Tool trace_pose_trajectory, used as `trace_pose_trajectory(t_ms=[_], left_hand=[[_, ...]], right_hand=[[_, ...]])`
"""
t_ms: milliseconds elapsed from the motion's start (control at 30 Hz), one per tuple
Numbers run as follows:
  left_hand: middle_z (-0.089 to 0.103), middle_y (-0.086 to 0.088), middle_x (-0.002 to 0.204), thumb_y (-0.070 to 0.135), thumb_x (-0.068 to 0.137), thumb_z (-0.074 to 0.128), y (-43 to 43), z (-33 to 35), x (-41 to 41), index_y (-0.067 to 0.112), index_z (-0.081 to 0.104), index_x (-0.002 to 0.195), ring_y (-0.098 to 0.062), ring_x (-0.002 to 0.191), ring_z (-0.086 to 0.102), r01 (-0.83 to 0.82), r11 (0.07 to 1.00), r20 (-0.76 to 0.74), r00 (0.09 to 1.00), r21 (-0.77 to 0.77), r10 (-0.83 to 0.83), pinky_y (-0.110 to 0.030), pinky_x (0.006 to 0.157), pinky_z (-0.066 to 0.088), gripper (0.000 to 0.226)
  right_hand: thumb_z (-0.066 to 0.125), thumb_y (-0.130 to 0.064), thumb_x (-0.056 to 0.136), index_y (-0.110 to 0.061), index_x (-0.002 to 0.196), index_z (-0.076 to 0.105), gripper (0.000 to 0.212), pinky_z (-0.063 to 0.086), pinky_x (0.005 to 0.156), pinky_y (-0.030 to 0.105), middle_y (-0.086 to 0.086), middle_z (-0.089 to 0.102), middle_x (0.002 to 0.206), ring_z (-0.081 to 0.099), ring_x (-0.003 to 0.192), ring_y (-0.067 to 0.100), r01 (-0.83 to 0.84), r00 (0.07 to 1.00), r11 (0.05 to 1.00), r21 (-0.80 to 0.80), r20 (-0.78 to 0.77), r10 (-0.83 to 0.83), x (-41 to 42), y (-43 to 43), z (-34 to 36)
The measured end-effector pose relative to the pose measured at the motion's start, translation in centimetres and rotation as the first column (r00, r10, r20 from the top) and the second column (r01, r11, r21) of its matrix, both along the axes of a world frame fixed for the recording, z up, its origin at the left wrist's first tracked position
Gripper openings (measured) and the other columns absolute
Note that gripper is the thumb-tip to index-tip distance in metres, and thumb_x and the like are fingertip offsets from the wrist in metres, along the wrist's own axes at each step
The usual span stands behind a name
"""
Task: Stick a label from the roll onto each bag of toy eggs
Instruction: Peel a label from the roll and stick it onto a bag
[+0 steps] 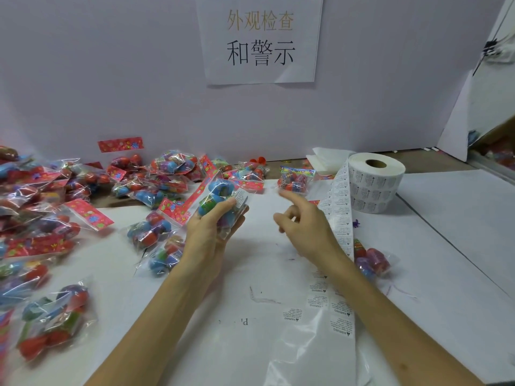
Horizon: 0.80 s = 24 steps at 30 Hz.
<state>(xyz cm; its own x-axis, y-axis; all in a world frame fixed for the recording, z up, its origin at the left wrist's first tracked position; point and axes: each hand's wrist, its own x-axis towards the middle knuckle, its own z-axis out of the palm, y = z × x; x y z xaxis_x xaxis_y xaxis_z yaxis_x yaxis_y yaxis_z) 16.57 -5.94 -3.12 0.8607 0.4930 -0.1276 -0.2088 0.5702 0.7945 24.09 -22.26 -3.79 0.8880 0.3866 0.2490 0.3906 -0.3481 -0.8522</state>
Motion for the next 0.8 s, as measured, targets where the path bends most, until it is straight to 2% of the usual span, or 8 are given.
trace_pose_trajectory(t_ms=[67,167,233,367,467,533,633,800], left_hand=[[0.080,-0.003,0.096,0.018,0.069,0.081,0.2,0.3,-0.1,0.011,0.062,0.120,-0.024,0.093,0.078,0.018,0.999,0.012,1.000,0.032,-0.019,-0.026,0.069,0.063,0.055],[0.080,-0.007,0.101,0.017,0.067,0.081,-0.4,-0.1,-0.1,0.008,0.063,0.118,-0.029,0.094,0.078,0.084,0.982,0.020,0.996,0.168,-0.089,-0.028,0.072,0.062,0.055],[0.078,-0.014,0.107,0.018,0.066,0.083,-1.0,-0.4,-0.1,0.003,0.065,0.120,-0.033,0.098,0.076,0.112,0.951,0.014,0.993,0.287,-0.121,-0.033,0.079,0.063,0.059],[0.076,-0.019,0.109,0.016,0.068,0.091,-1.2,-1.0,0.0,-0.002,0.066,0.121,-0.034,0.099,0.075,0.153,0.909,-0.002,0.986,0.387,-0.165,-0.038,0.084,0.062,0.062],[0.076,-0.018,0.110,0.020,0.068,0.091,-1.1,-1.0,0.0,-0.001,0.064,0.126,-0.033,0.096,0.077,0.177,0.911,-0.025,0.983,0.372,-0.181,-0.034,0.076,0.062,0.068],[0.076,-0.018,0.112,0.025,0.067,0.090,-1.1,-0.9,0.0,0.001,0.064,0.126,-0.033,0.098,0.076,0.176,0.911,-0.043,0.984,0.374,-0.172,-0.033,0.075,0.062,0.069],[0.076,-0.017,0.110,0.027,0.067,0.084,-0.9,-1.0,-0.1,0.002,0.065,0.123,-0.034,0.099,0.076,0.167,0.903,-0.048,0.986,0.395,-0.162,-0.034,0.075,0.062,0.065],[0.074,-0.017,0.116,0.038,0.064,0.083,-1.0,-0.9,-0.1,0.003,0.064,0.129,-0.034,0.100,0.075,0.168,0.863,-0.088,0.986,0.477,-0.143,-0.043,0.085,0.062,0.076]], right_hand=[[0.064,-0.026,0.098,-0.024,0.137,0.058,0.040,0.047,0.074,0.030,-0.001,0.066,0.077,0.056,0.063,0.004,0.027,0.999,0.999,0.045,-0.024,-0.026,0.4,-0.6,0.0],[0.067,-0.039,0.093,-0.024,0.128,0.061,0.038,0.049,0.060,0.027,0.002,0.068,0.084,0.061,0.062,0.010,-0.091,0.970,0.952,0.292,-0.190,0.151,0.2,-0.8,0.7],[0.069,-0.046,0.084,-0.027,0.123,0.063,0.043,0.050,0.055,0.026,-0.001,0.068,0.083,0.062,0.063,0.012,-0.135,0.958,0.930,0.341,-0.194,0.211,-0.2,-0.3,0.9],[0.076,-0.032,0.089,-0.025,0.096,0.070,0.012,0.049,0.053,0.026,-0.011,0.061,0.070,0.057,0.054,0.012,-0.143,0.985,0.947,0.289,-0.050,0.164,-0.6,0.1,0.4],[0.068,-0.024,0.096,-0.013,0.079,0.070,0.021,0.048,0.056,0.028,0.001,0.061,0.061,0.053,0.051,0.015,-0.157,0.984,0.936,0.314,-0.026,0.174,-0.3,-0.4,0.5],[0.065,-0.023,0.099,-0.009,0.080,0.070,0.024,0.049,0.058,0.029,0.012,0.063,0.064,0.054,0.051,0.016,-0.175,0.980,0.932,0.319,-0.034,0.196,-0.2,-0.5,0.6],[0.062,-0.023,0.101,-0.004,0.085,0.069,0.026,0.051,0.058,0.031,0.005,0.063,0.063,0.057,0.052,0.017,-0.187,0.976,0.927,0.326,-0.048,0.214,-0.3,-0.4,0.6],[0.074,-0.027,0.092,-0.012,0.086,0.070,0.017,0.054,0.056,0.030,0.001,0.065,0.064,0.061,0.053,0.016,-0.186,0.977,0.935,0.303,-0.041,0.208,-0.4,-0.4,0.6]])
